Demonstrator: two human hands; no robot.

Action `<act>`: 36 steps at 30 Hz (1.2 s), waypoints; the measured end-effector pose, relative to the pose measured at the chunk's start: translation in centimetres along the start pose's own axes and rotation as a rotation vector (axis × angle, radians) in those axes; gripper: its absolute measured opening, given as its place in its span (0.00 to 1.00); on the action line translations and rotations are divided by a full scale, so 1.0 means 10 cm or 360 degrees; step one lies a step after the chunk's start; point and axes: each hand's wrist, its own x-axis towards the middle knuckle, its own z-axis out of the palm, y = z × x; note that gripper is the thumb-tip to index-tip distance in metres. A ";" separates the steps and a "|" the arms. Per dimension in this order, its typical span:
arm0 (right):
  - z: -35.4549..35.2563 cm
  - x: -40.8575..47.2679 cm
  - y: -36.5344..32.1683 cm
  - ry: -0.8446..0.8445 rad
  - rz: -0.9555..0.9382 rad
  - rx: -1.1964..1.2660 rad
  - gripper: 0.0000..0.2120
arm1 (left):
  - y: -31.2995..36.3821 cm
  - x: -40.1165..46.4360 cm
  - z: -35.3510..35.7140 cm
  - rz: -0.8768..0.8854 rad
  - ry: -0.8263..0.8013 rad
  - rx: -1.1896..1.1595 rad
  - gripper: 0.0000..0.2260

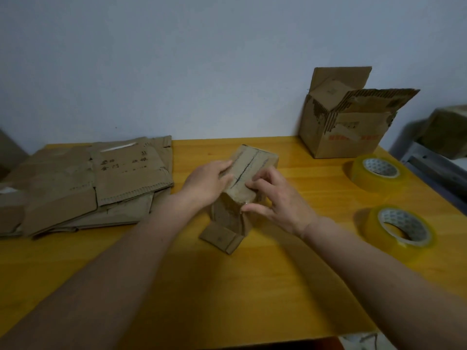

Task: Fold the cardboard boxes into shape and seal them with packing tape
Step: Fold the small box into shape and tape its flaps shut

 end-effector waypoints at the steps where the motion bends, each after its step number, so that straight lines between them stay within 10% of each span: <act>1: 0.01 0.02 -0.05 0.0019 0.0032 0.0001 0.28 | 0.09 -0.03 0.03 -0.0063 0.0093 0.0108 0.15; 10: -0.07 -0.03 -0.16 -0.0046 -0.0075 -0.0031 0.14 | 0.35 -0.15 0.28 -0.0402 0.0145 0.0361 0.39; 14: -0.01 -0.27 -0.04 0.0368 0.0351 0.0136 0.03 | 0.27 -0.23 0.16 -0.0288 -0.0025 0.0502 0.51; 21: 0.21 -0.61 0.37 -0.0442 0.0992 -0.0440 0.14 | 0.16 -0.15 -0.22 -0.0294 -0.0483 0.0675 0.57; 27: -0.05 -0.68 0.58 -0.0297 0.1252 -0.0584 0.14 | 0.28 -0.14 -0.23 0.0295 -0.0627 0.0987 0.45; 30: -0.20 -0.56 0.52 0.0022 0.1155 -0.0235 0.18 | 0.38 -0.19 -0.14 0.0532 -0.0100 0.1045 0.30; 32: -0.24 -0.42 0.34 0.0229 0.1051 0.0109 0.15 | 0.45 -0.26 -0.06 0.0370 0.0214 0.0456 0.22; 36: -0.17 -0.26 -0.02 0.0211 0.0962 0.0700 0.18 | 0.47 -0.44 0.14 0.0134 -0.0389 0.0317 0.31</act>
